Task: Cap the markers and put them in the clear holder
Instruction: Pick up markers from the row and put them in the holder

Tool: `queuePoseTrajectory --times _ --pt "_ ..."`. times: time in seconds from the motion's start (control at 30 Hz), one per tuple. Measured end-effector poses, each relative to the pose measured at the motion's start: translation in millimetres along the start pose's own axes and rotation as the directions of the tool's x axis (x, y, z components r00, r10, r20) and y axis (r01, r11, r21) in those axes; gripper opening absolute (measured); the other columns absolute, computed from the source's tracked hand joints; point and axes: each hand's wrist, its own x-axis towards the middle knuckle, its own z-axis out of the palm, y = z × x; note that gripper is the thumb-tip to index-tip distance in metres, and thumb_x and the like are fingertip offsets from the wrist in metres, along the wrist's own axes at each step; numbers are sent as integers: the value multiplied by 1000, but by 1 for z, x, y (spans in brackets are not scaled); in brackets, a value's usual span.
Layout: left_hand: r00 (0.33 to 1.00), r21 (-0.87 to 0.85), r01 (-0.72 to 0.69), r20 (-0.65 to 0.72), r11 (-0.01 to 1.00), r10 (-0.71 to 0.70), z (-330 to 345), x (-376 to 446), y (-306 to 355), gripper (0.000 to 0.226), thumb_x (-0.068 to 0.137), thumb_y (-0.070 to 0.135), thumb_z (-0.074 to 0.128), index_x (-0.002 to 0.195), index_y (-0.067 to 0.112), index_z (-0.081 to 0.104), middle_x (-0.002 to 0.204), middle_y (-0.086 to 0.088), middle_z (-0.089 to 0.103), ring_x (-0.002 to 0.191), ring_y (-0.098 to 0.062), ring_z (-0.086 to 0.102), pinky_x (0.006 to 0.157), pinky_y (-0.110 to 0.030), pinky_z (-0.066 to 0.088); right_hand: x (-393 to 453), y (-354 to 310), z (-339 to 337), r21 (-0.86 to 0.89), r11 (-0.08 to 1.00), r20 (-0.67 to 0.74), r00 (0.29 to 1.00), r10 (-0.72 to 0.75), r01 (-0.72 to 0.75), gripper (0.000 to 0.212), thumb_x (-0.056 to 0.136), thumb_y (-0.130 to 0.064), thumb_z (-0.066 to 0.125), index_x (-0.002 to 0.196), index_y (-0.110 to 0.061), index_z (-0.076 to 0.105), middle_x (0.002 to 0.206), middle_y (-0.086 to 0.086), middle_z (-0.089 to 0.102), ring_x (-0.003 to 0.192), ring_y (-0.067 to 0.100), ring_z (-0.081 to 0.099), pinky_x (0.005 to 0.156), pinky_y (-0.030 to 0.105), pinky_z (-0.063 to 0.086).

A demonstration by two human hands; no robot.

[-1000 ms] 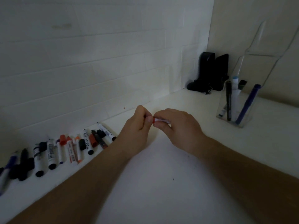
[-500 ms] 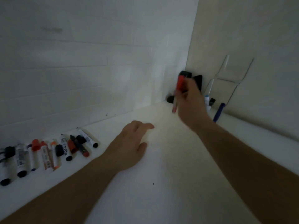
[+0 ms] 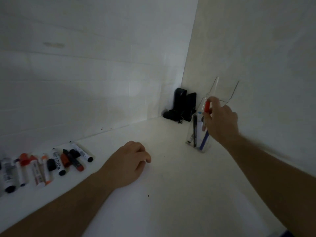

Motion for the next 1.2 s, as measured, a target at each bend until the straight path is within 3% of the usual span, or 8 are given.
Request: queuePoseTrajectory --times 0.1,0.23,0.37,0.6,0.8,0.93,1.07,1.2 --pt "1000 4 16 6 1000 -16 0 -1 0 21 89 19 56 99 32 69 98 10 57 90 -11 50 74 -32 50 -7 4 6 -189 980 6 998 60 -58 28 100 -34 51 125 -26 39 85 7 52 76 25 49 75 41 43" --pt "1000 6 27 13 1000 -27 0 0 -1 20 89 19 57 99 33 69 97 11 57 90 -10 49 76 -31 49 -11 12 8 -335 942 140 990 34 15 14 102 -29 46 115 -28 52 86 0 57 89 22 47 80 42 46" --pt "999 3 33 22 999 -33 0 0 1 20 90 21 56 98 33 69 97 12 58 90 -10 50 75 -31 50 -15 17 8 -151 989 187 982 19 10 15 105 -36 40 112 -32 52 88 -2 56 88 21 47 79 41 45" --pt "999 -1 40 27 999 -40 -1 -1 2 19 90 25 53 95 33 69 95 12 58 89 -10 50 75 -32 50 -14 2 7 60 998 305 951 -52 35 29 99 -3 50 119 -22 59 95 4 66 74 18 63 75 34 57" --pt "998 9 43 34 999 -44 1 -1 0 19 91 26 53 95 35 69 94 13 57 88 -9 49 76 -29 48 -12 -25 8 227 970 358 919 -164 85 35 105 -8 42 129 -26 59 101 1 62 81 14 58 82 38 55" --pt "998 7 44 40 999 -44 1 -1 -1 20 92 25 53 97 34 70 95 12 57 90 -9 49 77 -27 47 -15 -39 21 217 963 299 928 -221 159 37 105 -9 40 136 -25 55 101 0 54 81 16 52 78 32 49" --pt "997 11 59 43 998 -59 1 0 -2 19 91 22 56 98 32 71 95 10 58 90 -10 49 78 -26 46 -24 -42 33 209 966 259 944 -207 154 47 101 -11 50 145 -29 45 124 1 46 100 16 49 91 33 49" --pt "996 14 75 37 997 -75 0 0 -3 20 90 19 58 98 32 72 97 10 59 90 -10 49 77 -22 40 -37 -56 29 76 975 2 978 -209 208 46 95 -18 61 139 -23 49 128 9 45 101 22 52 84 37 55"
